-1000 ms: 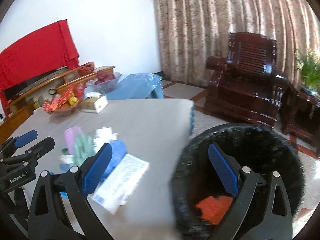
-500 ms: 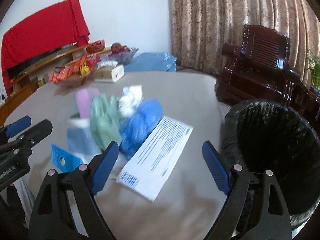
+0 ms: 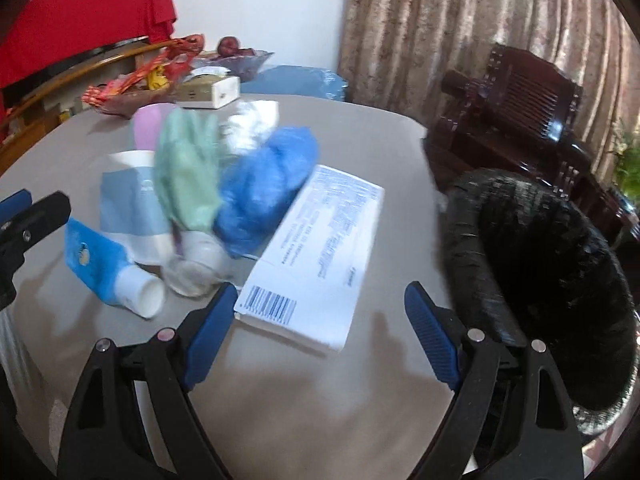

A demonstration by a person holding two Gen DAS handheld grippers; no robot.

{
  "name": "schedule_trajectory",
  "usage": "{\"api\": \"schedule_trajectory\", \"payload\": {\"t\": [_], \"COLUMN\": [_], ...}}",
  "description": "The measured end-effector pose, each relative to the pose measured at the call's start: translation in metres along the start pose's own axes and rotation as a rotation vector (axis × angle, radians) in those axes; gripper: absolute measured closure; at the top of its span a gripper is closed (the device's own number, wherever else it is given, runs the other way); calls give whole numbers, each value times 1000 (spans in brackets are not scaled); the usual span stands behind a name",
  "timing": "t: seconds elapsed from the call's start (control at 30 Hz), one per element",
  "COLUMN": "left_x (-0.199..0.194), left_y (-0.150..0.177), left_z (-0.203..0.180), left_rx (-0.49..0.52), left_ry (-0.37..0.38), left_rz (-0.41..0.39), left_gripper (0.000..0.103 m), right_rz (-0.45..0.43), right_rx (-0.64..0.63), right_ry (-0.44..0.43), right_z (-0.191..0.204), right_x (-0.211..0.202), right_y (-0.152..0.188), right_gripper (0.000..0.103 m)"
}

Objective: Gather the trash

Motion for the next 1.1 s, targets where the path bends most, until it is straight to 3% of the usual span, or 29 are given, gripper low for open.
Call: {"api": "schedule_trajectory", "payload": {"t": [0.17, 0.23, 0.3, 0.37, 0.77, 0.93, 1.1], "left_x": [-1, -2, -2, -3, -1, 12, 16], "left_y": [9, 10, 11, 13, 29, 37, 38], "left_z": [-9, -12, -13, -15, -48, -56, -34], "left_rx": [17, 32, 35, 37, 86, 103, 77], "left_ry": [24, 27, 27, 26, 67, 31, -41], "left_rz": [8, 3, 2, 5, 26, 60, 79], "left_gripper": [22, 22, 22, 22, 22, 22, 21], "right_rz": [16, 30, 47, 64, 30, 30, 28], "right_rx": [1, 10, 23, 41, 51, 57, 51], "right_ry": [-30, -47, -76, -99, -94, -92, -101], "right_z": [1, -1, -2, -4, -13, -16, -13], "right_x": [6, 12, 17, 20, 2, 2, 4], "right_y": [3, 4, 7, 10, 8, 9, 8], "right_gripper": [23, 30, 45, 50, 51, 51, 51]}}
Point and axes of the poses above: each gripper's, at about its wrist camera, not at the fingertips, and x roughly the way its jaws point, z to its left, y to its underside, the point moved 8 cm from there along x, roughly the way its jaws point, and after that the axes turned 12 degrees about -y, right-handed, at the moved point
